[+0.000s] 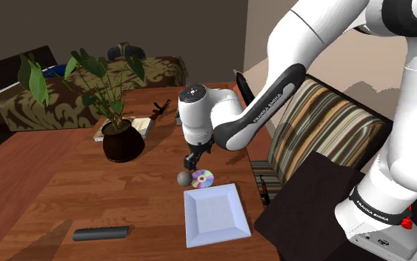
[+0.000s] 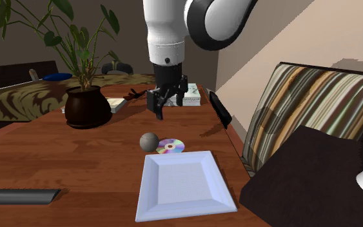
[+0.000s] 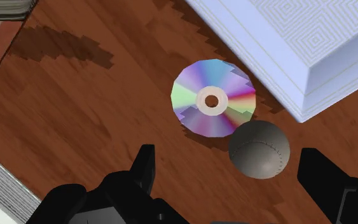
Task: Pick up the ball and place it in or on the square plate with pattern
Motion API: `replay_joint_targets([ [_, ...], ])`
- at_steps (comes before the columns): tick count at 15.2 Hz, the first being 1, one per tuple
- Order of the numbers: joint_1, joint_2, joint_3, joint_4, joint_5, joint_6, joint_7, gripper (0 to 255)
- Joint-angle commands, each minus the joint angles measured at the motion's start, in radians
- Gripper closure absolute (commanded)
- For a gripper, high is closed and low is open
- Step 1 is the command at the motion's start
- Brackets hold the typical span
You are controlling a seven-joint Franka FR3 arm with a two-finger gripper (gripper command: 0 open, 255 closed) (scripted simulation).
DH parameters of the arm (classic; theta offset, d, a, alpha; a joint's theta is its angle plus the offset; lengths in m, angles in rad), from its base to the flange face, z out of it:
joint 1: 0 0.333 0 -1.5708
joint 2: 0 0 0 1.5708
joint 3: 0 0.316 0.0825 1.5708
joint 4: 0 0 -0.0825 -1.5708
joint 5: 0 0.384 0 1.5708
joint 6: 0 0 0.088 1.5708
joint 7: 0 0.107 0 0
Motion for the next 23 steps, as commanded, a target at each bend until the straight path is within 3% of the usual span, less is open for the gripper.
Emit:
replay_joint_targets([
  [1,0.035,0.086,-0.022,0.064,-0.064,-0.003,0.049,0],
  [8,0.160,0.348,-0.098,0.290,-0.193,-0.024,0.146,0],
  [16,0.174,0.432,-0.140,0.327,-0.242,0.024,0.172,0],
  [23,0.174,0.432,-0.140,0.327,-0.242,0.024,0.172,0],
])
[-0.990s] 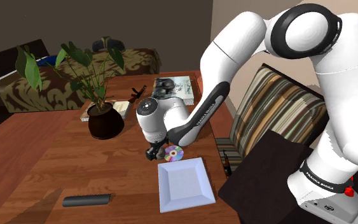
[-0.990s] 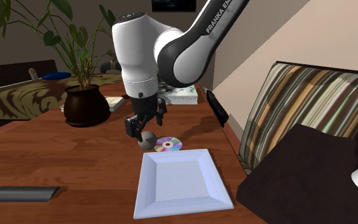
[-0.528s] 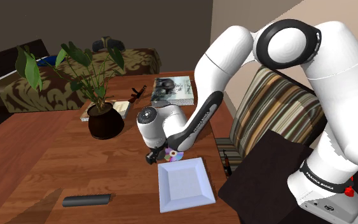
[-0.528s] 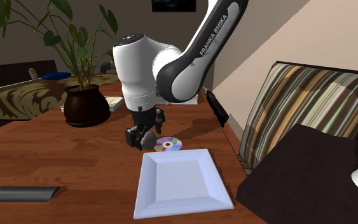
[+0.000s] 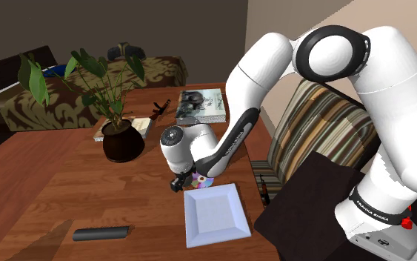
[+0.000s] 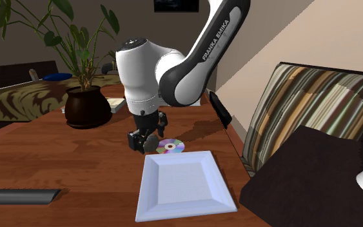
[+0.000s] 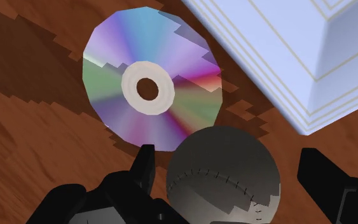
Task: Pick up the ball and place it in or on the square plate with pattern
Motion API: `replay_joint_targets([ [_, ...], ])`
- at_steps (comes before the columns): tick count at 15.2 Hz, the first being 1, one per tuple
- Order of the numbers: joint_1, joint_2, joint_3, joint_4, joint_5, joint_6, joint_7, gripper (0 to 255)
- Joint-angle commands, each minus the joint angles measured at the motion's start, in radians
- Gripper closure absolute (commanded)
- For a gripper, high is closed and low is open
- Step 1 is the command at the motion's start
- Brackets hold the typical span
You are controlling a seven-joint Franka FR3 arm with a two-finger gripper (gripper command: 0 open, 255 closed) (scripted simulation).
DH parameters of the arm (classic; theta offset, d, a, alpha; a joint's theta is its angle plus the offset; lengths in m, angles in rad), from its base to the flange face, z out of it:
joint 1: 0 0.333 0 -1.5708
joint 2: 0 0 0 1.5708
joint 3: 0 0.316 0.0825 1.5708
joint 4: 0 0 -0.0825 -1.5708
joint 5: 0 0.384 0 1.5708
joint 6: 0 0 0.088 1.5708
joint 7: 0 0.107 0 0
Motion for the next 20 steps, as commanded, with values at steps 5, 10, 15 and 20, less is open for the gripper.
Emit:
replay_joint_targets([
  [5,0.000,0.000,0.000,0.000,0.000,0.000,0.000,255],
  [10,0.000,0.000,0.000,0.000,0.000,0.000,0.000,255],
  [15,-0.019,-0.055,0.026,-0.020,0.034,-0.031,-0.031,255],
  [20,-0.037,-0.108,0.052,-0.035,0.070,-0.063,-0.063,255],
])
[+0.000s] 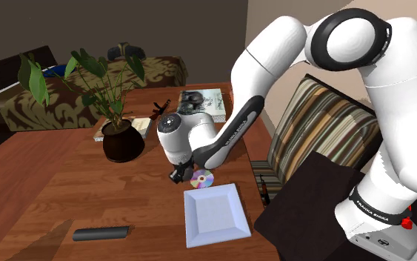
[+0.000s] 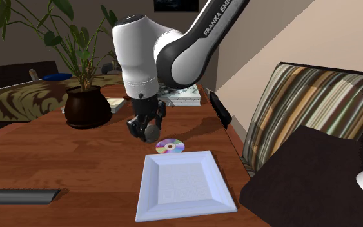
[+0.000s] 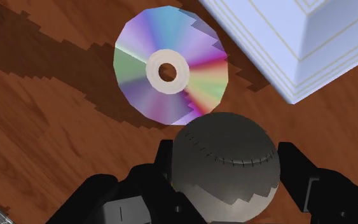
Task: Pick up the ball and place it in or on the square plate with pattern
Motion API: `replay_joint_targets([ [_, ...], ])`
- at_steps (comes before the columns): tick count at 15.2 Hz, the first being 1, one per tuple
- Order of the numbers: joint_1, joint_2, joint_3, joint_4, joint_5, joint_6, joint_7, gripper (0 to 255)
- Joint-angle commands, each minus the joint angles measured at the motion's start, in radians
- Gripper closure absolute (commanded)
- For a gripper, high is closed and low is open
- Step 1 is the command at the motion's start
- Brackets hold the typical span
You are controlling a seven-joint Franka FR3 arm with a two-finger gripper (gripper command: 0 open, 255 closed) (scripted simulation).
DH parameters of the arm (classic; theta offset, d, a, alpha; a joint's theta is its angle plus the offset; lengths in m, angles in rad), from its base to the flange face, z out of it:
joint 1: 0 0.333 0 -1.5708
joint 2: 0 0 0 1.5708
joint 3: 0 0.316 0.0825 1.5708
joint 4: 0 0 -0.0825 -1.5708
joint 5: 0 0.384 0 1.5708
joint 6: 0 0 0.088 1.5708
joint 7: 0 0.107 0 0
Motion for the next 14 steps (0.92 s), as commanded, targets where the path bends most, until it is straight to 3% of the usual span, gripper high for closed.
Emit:
replay_joint_targets([
  [1,-0.008,-0.022,0.011,-0.004,0.016,-0.015,-0.015,255],
  [9,-0.028,-0.080,0.039,-0.016,0.059,-0.054,-0.053,255],
  [10,-0.028,-0.080,0.039,-0.016,0.059,-0.054,-0.053,0],
  [14,-0.078,0.073,0.056,0.221,0.187,-0.151,-0.173,0],
])
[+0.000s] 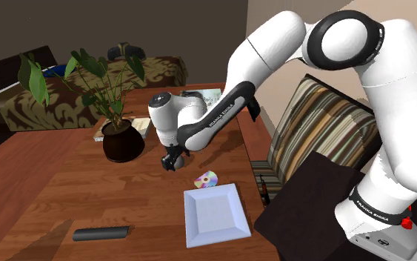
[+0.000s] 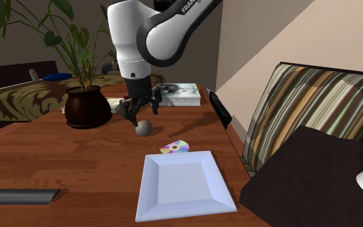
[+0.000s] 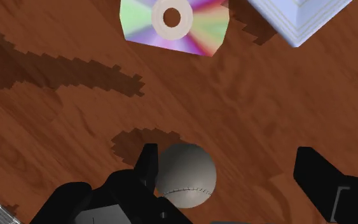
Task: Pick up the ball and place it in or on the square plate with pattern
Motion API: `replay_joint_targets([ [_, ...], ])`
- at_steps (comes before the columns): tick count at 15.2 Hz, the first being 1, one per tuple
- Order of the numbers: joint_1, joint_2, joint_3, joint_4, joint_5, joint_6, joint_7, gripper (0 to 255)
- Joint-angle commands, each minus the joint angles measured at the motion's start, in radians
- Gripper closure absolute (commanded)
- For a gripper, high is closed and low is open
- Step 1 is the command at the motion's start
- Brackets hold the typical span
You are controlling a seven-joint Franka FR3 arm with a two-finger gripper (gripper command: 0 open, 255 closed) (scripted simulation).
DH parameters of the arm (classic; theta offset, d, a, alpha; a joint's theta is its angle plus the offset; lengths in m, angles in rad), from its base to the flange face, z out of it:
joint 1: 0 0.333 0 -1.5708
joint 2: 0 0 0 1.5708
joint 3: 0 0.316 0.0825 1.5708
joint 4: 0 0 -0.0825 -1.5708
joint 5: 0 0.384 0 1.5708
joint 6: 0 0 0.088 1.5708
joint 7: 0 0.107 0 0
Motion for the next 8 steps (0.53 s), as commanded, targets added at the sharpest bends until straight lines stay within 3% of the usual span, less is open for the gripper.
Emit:
replay_joint_targets([
  [1,-0.016,0.087,0.007,0.134,0.059,-0.058,-0.054,0],
  [6,-0.026,0.329,0.014,0.529,0.177,-0.242,-0.166,0],
  [8,-0.025,0.344,0.010,0.528,0.172,-0.226,-0.164,0],
])
